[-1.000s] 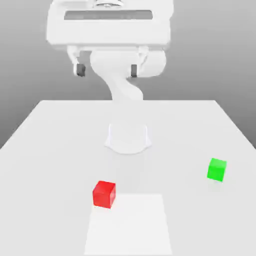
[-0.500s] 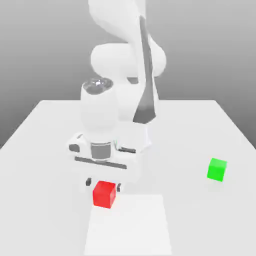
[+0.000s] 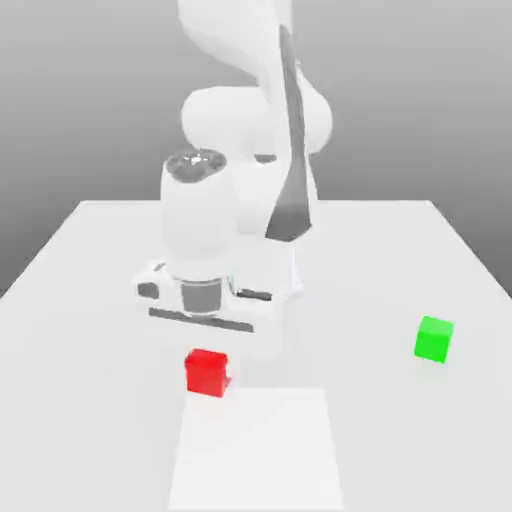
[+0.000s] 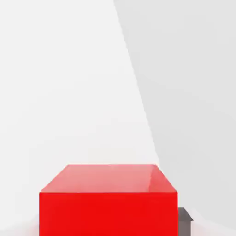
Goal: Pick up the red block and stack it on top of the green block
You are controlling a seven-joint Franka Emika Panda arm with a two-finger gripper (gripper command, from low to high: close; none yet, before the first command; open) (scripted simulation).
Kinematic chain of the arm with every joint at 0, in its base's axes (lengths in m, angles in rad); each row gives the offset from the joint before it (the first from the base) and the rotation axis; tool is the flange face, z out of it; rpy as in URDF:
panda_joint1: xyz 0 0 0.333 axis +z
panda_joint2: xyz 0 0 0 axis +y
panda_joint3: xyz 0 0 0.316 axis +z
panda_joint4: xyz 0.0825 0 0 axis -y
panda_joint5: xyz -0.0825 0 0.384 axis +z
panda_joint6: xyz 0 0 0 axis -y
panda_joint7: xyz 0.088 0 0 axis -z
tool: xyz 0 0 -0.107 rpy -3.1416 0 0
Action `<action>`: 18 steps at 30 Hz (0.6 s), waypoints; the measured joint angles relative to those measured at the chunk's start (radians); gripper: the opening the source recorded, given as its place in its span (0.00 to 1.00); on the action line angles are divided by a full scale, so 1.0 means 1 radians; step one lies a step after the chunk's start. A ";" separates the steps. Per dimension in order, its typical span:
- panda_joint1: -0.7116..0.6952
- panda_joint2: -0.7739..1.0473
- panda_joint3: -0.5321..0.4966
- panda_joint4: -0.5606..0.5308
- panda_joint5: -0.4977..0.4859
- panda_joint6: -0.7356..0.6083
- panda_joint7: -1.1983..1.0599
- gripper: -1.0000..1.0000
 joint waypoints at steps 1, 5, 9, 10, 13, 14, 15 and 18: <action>0.027 -0.018 0.016 0.000 0.007 -0.017 -0.020 0.00; 0.180 -0.058 0.108 0.011 0.053 -0.062 -0.132 0.00; 0.355 -0.086 0.199 0.023 0.097 -0.099 -0.249 0.00; 0.398 -0.093 0.223 0.026 0.108 -0.108 -0.279 0.00; 0.527 -0.110 0.294 0.035 0.140 -0.133 -0.366 0.00; 0.570 -0.116 0.318 0.038 0.150 -0.142 -0.395 0.00; 0.609 -0.121 0.345 0.041 0.161 -0.150 -0.424 0.00; 0.739 -0.133 0.416 0.049 0.188 -0.173 -0.509 0.00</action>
